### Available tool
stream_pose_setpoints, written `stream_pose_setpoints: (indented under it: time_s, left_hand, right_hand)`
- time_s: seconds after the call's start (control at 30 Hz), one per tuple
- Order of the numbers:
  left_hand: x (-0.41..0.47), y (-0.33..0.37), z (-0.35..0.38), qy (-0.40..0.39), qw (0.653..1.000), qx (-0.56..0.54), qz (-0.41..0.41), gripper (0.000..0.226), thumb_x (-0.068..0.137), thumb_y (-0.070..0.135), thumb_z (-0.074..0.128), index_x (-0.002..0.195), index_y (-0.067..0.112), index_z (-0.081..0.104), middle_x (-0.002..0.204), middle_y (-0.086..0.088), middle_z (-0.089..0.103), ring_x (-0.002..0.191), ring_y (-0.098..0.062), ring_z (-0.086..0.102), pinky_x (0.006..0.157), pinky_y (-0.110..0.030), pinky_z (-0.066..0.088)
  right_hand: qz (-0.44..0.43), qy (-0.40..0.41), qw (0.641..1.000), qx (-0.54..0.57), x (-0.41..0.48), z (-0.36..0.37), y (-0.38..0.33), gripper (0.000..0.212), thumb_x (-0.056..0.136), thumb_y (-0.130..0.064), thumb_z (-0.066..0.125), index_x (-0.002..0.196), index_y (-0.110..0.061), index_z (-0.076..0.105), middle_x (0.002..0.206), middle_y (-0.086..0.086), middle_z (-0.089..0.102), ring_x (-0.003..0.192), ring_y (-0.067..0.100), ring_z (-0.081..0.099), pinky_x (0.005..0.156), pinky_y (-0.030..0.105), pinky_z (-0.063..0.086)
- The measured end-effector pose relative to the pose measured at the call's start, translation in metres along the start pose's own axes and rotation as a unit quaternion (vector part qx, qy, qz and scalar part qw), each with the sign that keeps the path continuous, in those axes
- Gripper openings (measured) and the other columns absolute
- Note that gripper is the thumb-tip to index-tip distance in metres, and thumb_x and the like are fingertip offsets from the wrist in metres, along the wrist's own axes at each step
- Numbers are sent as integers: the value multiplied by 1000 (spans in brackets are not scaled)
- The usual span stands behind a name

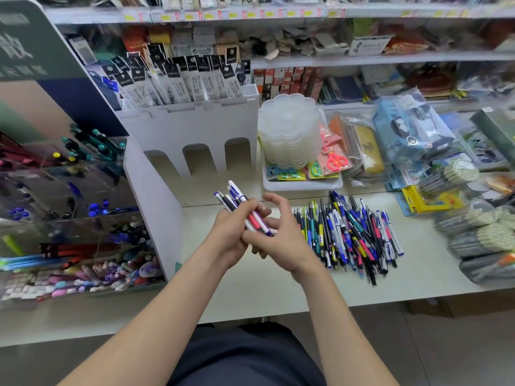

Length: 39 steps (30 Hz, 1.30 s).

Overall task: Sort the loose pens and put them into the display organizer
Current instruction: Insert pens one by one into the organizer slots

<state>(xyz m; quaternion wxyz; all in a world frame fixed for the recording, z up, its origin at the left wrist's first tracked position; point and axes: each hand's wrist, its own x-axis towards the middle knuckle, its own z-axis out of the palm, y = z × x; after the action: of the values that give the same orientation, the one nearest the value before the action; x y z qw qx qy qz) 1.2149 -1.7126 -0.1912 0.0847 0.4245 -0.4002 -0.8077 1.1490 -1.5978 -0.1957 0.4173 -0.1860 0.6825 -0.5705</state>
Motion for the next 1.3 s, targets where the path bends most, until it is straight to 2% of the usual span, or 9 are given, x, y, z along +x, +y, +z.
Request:
stream_pose_setpoints:
  time_s: [0.1,0.2,0.3,0.43,0.57,0.67,0.87,1.13,1.3]
  left_hand:
    - [-5,6,9,9,999,-5,38,12,103,22,60,97,12,59,110,-18,79,72,-30,62,59,-35,41]
    - [-10,0,22,43,994,4,102,8,97,18,72,99,16,64,95,-11,73,82,-24,66,75,-44,53]
    - [-15,-6,28,36,986,92,135,26,87,19,82,101,17,61,80,-2,66,73,-18,66,61,-33,54]
    - [-25,-4,31,19,976,153,151,27,102,27,69,125,19,57,104,-5,79,87,-12,78,62,-27,57]
    - [-30,-2,24,43,958,196,203,18,106,25,61,121,26,51,100,-10,73,84,-18,78,69,-39,65]
    - [-31,1,9,84,912,301,267,18,104,25,61,114,24,46,89,-6,65,72,-30,66,56,-40,57]
    - [-29,1,-29,108,744,576,320,22,101,28,58,114,22,41,91,-3,67,80,-37,63,58,-44,49]
    - [-47,14,-60,105,661,671,320,30,99,30,59,126,25,47,109,5,68,93,-31,67,62,-38,40]
    - [-64,35,-103,98,649,673,340,36,87,20,62,120,28,52,100,10,65,90,-26,65,61,-37,41]
  right_hand:
    - [45,79,975,203,-3,2,-2,32,99,-33,57,129,-27,64,102,20,77,71,33,70,60,37,53]
    - [130,172,936,279,-5,21,-3,33,102,-36,46,118,-17,66,93,19,75,72,30,66,65,36,52]
    - [150,216,918,297,-6,30,-5,27,103,-25,39,105,-7,58,84,17,67,68,27,62,58,32,49]
    - [142,241,918,283,-4,33,-3,29,100,-11,35,120,-4,54,75,17,58,47,19,55,42,24,38]
    - [195,204,898,337,-10,35,-8,28,103,-17,36,107,-8,62,99,15,63,75,20,61,61,30,43]
    - [141,265,931,206,-13,34,-14,17,106,-24,44,112,-22,60,114,-1,61,99,13,57,77,29,40]
    - [-221,216,950,-31,-13,31,-35,15,101,-18,70,114,-23,75,86,-4,61,72,5,54,69,20,45]
    - [-227,192,905,-304,-8,54,-31,30,98,-41,74,125,-28,77,109,-2,49,110,19,51,98,29,43]
    - [-191,170,930,-264,-12,91,-46,10,93,-31,80,96,-40,77,106,-5,53,113,17,52,99,28,43]
